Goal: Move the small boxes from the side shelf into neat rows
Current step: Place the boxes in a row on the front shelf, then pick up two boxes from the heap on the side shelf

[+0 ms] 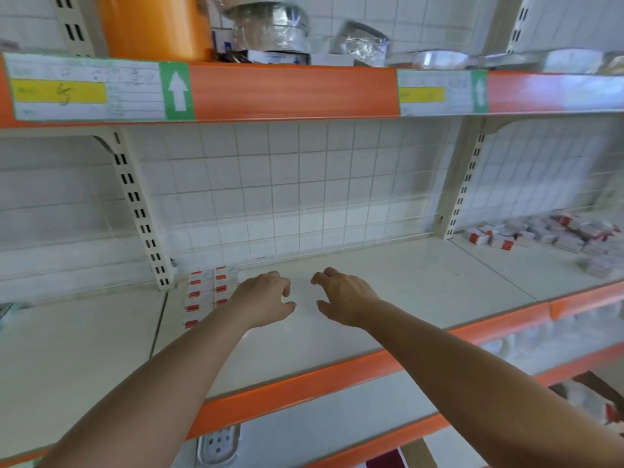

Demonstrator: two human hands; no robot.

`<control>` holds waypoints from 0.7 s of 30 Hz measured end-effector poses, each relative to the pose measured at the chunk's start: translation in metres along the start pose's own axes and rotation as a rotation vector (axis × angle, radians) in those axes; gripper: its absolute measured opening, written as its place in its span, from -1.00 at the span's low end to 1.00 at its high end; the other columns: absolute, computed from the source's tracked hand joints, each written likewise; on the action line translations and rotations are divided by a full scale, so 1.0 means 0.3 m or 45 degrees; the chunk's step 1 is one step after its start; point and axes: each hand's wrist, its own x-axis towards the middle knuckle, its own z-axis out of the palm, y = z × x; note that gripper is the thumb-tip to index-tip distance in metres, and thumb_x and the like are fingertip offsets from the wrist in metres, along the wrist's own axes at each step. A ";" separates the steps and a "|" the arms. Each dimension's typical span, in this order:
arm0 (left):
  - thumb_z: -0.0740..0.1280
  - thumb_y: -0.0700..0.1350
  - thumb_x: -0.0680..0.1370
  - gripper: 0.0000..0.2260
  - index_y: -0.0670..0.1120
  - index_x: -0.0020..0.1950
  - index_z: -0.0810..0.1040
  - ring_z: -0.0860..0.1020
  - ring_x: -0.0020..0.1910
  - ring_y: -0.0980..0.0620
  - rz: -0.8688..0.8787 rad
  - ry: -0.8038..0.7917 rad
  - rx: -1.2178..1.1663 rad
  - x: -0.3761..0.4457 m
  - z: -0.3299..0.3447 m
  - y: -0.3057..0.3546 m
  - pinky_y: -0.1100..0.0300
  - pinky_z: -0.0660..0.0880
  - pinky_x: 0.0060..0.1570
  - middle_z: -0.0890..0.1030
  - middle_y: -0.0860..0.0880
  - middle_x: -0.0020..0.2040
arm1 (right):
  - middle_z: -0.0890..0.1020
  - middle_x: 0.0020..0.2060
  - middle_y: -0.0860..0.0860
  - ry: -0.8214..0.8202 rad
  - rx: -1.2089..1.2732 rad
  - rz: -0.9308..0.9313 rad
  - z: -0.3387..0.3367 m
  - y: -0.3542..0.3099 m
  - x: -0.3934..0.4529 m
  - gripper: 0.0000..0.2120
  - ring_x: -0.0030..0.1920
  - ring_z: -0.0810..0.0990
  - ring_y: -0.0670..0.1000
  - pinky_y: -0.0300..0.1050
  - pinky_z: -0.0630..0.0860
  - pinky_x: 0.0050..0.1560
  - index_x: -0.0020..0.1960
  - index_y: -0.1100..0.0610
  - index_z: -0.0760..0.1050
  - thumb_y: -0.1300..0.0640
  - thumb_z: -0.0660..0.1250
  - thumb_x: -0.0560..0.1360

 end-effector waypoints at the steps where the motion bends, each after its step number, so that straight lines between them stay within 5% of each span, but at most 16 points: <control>1: 0.25 0.13 0.54 -0.71 -0.01 0.15 0.50 0.50 0.07 0.00 0.013 -0.010 0.003 0.014 0.005 0.025 0.17 0.39 -0.07 0.48 0.03 0.13 | 0.39 0.32 0.03 -0.001 0.000 0.015 -0.002 0.027 -0.012 -0.54 0.14 0.54 0.16 -0.01 0.49 0.06 0.46 0.06 0.25 0.03 0.21 0.59; 21: 0.25 0.12 0.55 -0.71 -0.03 0.15 0.50 0.50 0.07 0.00 0.130 -0.066 0.016 0.318 0.099 0.718 0.15 0.42 -0.04 0.49 0.02 0.13 | 0.43 0.28 0.05 0.023 -0.017 0.131 -0.089 0.733 -0.268 -0.55 0.13 0.54 0.17 -0.05 0.44 0.01 0.44 0.06 0.27 0.03 0.21 0.58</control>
